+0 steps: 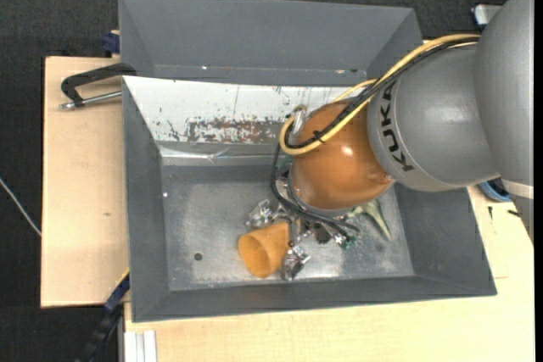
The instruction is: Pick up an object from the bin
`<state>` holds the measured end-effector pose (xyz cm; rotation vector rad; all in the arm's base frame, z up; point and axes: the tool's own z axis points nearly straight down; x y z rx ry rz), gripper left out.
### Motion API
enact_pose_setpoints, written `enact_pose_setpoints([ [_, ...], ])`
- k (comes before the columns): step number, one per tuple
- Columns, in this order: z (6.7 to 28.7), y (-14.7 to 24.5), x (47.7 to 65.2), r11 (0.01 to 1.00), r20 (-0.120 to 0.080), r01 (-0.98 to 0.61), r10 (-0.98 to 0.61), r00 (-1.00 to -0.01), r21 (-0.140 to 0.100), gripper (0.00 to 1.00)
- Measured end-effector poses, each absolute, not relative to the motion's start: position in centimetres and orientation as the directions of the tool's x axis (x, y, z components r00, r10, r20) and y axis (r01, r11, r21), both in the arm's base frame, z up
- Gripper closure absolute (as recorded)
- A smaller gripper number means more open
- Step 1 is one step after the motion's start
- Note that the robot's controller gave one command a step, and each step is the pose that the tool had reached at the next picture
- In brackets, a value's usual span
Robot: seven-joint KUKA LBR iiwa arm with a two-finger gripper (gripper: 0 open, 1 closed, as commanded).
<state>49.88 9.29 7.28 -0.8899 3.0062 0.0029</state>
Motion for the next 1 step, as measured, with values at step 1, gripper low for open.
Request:
enact_pose_setpoints([
  [1,22.63,9.18,50.66,0.785,-0.013,-0.620,-0.620,-0.785,-0.006,1.00],
])
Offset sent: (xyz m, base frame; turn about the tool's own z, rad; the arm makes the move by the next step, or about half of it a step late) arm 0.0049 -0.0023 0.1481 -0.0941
